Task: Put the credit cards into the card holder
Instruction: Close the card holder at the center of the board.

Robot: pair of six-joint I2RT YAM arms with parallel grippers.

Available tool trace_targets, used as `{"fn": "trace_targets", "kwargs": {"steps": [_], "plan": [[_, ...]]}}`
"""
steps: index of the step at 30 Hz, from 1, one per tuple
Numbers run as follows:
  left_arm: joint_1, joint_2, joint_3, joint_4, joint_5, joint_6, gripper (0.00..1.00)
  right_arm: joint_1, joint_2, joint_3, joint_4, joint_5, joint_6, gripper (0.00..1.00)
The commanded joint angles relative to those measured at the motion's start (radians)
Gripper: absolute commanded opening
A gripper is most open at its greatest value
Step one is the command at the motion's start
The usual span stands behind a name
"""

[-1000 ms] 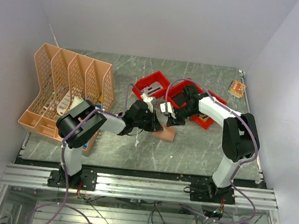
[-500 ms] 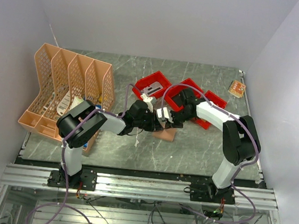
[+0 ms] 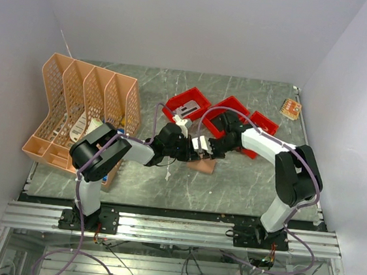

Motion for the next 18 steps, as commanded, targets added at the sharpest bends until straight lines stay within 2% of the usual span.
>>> {"fn": "trace_targets", "kwargs": {"steps": [1, 7, 18], "plan": [[0.006, 0.041, -0.019, -0.028, -0.018, 0.008, 0.07, 0.033, -0.021, -0.054, -0.042, 0.025, -0.006, 0.0], [0.006, 0.033, -0.026, -0.029, -0.02, 0.004, 0.07, 0.078, -0.033, -0.124, -0.016, 0.073, 0.002, 0.0], [0.007, 0.034, -0.031, -0.012, -0.016, -0.009, 0.07, 0.085, -0.071, -0.175, 0.005, 0.09, 0.034, 0.0]]}}
